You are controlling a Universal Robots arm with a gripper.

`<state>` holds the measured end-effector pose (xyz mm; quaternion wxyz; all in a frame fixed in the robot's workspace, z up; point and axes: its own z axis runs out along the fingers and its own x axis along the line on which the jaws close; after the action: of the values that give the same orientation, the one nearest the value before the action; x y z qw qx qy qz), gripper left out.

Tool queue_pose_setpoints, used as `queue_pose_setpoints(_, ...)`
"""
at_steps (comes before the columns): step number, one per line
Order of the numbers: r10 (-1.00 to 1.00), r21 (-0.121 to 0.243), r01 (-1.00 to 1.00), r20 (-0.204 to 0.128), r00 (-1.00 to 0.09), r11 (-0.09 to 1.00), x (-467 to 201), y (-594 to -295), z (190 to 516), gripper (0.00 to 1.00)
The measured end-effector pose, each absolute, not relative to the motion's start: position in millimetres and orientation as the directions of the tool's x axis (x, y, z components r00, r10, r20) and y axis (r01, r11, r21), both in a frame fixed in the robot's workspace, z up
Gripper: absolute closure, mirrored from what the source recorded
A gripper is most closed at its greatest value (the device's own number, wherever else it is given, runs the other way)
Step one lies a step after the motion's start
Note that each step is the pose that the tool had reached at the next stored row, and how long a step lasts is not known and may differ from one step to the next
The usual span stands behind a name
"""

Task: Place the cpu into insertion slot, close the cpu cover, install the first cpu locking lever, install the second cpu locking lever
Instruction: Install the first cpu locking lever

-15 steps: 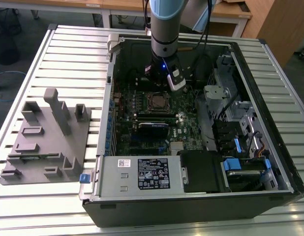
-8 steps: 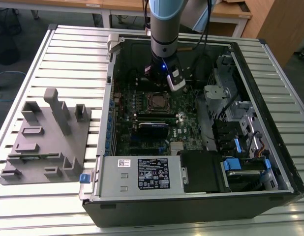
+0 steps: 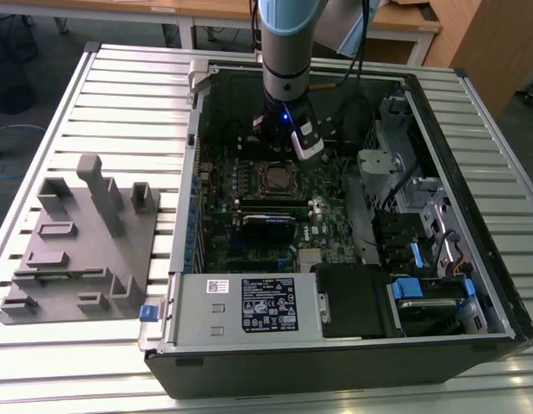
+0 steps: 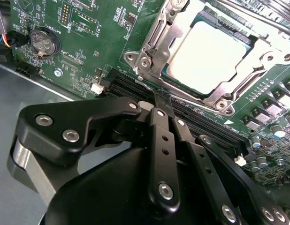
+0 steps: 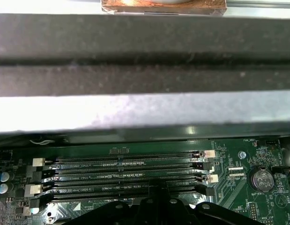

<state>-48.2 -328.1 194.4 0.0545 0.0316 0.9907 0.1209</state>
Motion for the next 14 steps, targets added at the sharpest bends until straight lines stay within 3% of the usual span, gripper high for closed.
queue_pose_setpoints(14, 0.076, 0.243, 0.047, -0.111, -0.991, 0.969, -48.4, -329.6, 196.0, 0.90)
